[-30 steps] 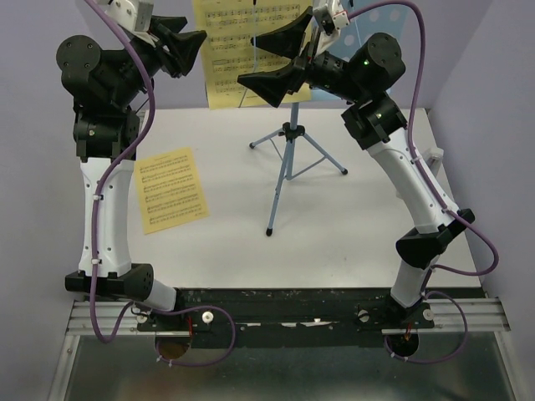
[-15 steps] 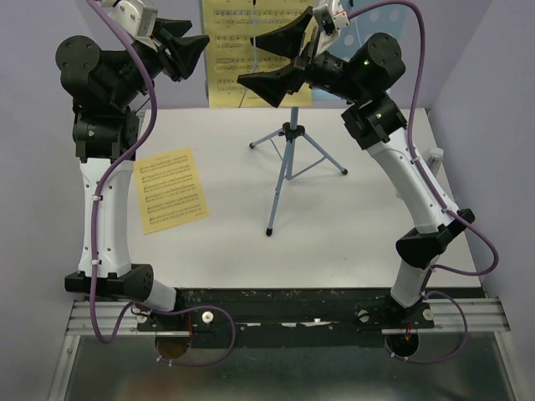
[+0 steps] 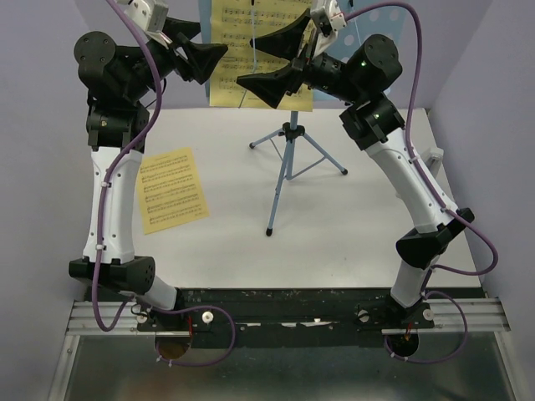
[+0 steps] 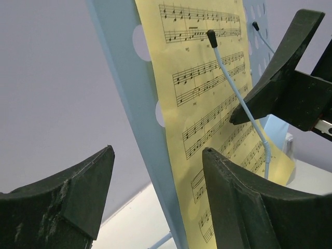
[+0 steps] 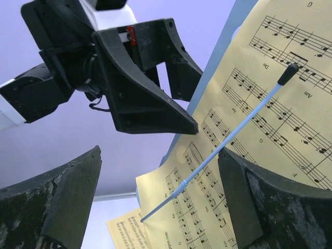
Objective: Pack up the instrument practice props
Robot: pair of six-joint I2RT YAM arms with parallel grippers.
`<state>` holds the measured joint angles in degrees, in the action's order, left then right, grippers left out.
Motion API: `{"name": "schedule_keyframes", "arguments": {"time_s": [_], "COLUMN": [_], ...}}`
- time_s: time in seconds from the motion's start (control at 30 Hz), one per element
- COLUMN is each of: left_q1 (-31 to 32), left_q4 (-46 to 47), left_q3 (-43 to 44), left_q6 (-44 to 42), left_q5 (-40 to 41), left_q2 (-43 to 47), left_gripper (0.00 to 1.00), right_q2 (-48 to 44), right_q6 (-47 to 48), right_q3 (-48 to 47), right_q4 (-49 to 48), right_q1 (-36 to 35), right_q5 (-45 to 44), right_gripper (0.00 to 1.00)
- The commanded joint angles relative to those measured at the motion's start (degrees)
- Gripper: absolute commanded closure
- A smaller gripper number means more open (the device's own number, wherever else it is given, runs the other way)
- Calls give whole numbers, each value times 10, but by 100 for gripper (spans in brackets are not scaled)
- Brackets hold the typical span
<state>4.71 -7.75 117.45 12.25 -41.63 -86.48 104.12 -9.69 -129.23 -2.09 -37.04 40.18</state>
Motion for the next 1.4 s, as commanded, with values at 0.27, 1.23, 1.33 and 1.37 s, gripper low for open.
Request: {"name": "schedule_keyframes", "arguments": {"time_s": [0.27, 1.23, 1.33, 1.37], "left_q1": [15, -42, -66, -73], "left_q4": [-30, -65, -62, -65], "left_q3": [22, -82, -77, -73], "left_q6": [-31, -82, -78, -80], "left_q5": [89, 54, 59, 66], "left_q2": [-18, 97, 105, 109], "left_gripper": [23, 100, 100, 100], "right_q2": [-10, -11, -14, -16], "right_q6": [-7, -2, 1, 1], "right_q3": [2, 12, 13, 13], "right_q4": [-17, -15, -14, -14], "right_q1": [-7, -5, -5, -4], "right_q5": [19, 8, 7, 7], "right_gripper": [0, 0, 0, 0]}}
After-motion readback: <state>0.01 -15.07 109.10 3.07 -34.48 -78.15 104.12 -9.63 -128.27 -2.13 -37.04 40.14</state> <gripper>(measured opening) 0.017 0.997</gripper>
